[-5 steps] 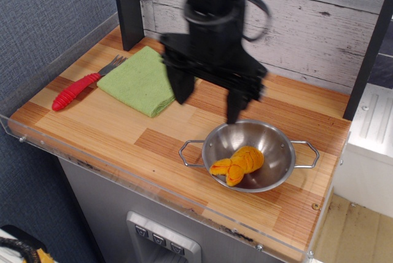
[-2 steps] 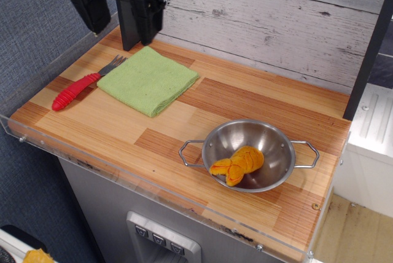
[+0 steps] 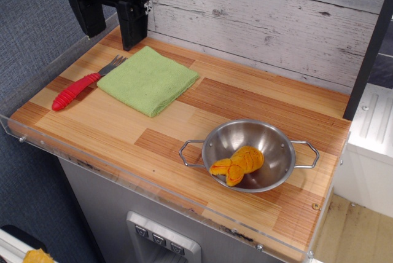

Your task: Put the yellow object into the pot.

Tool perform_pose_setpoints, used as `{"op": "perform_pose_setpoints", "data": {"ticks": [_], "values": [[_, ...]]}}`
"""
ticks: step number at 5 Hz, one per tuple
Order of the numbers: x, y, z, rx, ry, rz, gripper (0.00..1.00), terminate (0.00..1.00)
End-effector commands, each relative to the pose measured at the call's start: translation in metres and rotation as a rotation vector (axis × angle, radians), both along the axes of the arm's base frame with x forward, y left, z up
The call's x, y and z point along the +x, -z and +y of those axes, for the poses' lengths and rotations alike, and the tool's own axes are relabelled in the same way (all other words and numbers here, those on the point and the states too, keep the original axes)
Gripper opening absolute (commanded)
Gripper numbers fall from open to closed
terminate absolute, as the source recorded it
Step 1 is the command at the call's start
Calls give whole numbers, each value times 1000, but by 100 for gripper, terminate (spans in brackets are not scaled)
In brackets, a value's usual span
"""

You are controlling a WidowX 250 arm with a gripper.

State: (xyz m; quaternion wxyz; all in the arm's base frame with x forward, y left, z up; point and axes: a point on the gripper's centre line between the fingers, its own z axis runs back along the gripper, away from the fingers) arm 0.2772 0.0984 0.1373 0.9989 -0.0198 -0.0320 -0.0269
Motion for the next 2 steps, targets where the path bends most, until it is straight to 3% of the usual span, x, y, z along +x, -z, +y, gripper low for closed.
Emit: {"op": "perform_pose_setpoints", "data": {"ticks": [1, 2], "values": [[-3, -13, 6, 46, 57, -27, 100, 0], [-3, -13, 6, 46, 57, -27, 100, 100]]}}
